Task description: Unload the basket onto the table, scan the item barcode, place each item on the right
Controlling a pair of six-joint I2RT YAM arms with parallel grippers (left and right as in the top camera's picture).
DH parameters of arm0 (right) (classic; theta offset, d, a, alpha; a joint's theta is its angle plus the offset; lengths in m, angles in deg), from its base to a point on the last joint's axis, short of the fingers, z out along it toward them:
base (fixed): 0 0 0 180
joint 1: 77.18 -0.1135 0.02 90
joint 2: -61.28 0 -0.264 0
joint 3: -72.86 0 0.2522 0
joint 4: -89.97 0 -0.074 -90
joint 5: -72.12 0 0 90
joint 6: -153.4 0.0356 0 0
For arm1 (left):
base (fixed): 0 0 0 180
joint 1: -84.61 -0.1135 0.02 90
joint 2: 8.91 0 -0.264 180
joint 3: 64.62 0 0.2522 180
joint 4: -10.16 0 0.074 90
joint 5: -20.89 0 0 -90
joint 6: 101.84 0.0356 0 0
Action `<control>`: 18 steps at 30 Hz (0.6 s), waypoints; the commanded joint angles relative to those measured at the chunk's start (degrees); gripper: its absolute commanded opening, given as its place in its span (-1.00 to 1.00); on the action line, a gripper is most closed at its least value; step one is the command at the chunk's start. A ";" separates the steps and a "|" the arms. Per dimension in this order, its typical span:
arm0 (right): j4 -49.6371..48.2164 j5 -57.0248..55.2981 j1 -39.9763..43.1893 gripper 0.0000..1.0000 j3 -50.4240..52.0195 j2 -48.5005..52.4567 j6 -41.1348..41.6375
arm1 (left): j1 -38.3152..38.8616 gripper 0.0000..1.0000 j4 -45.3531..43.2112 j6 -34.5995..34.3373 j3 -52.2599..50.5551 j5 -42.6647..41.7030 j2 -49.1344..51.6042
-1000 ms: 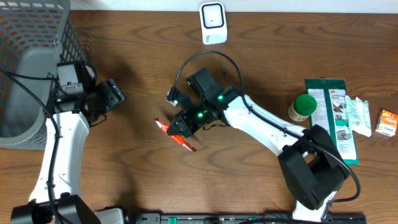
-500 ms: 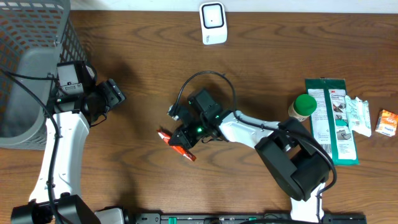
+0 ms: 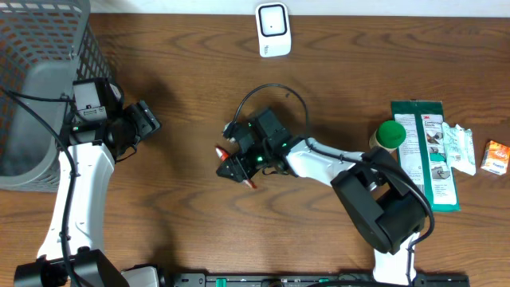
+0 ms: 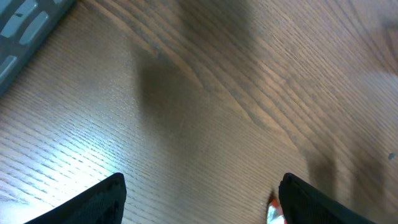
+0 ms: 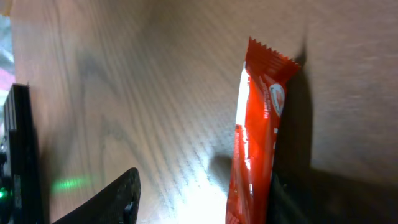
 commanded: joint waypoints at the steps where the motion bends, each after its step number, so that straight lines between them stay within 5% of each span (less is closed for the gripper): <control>1: 0.87 -2.93 0.96 0.23 0.04 -0.70 -0.42 | -0.35 0.54 0.57 1.51 1.11 -2.56 -0.22; 2: 0.87 -2.99 0.96 0.20 0.04 -0.70 -0.37 | -0.35 -0.03 0.66 4.00 1.07 -6.71 -0.22; 3: 0.72 -2.89 0.96 0.12 0.04 -0.70 0.39 | -0.28 -0.30 0.66 5.18 0.79 -9.70 -0.22; 6: 1.18 -1.42 2.10 -0.24 0.04 -0.70 5.35 | 0.26 -0.69 1.90 7.23 -0.57 -12.81 0.13; 9: 2.38 0.44 3.08 0.31 0.04 -0.70 3.65 | 0.31 -0.76 2.56 9.31 -1.07 -16.87 1.64; 18: 2.89 3.76 3.98 0.81 0.07 -0.63 3.65 | 5.66 -0.78 1.09 16.41 -1.18 -37.16 14.80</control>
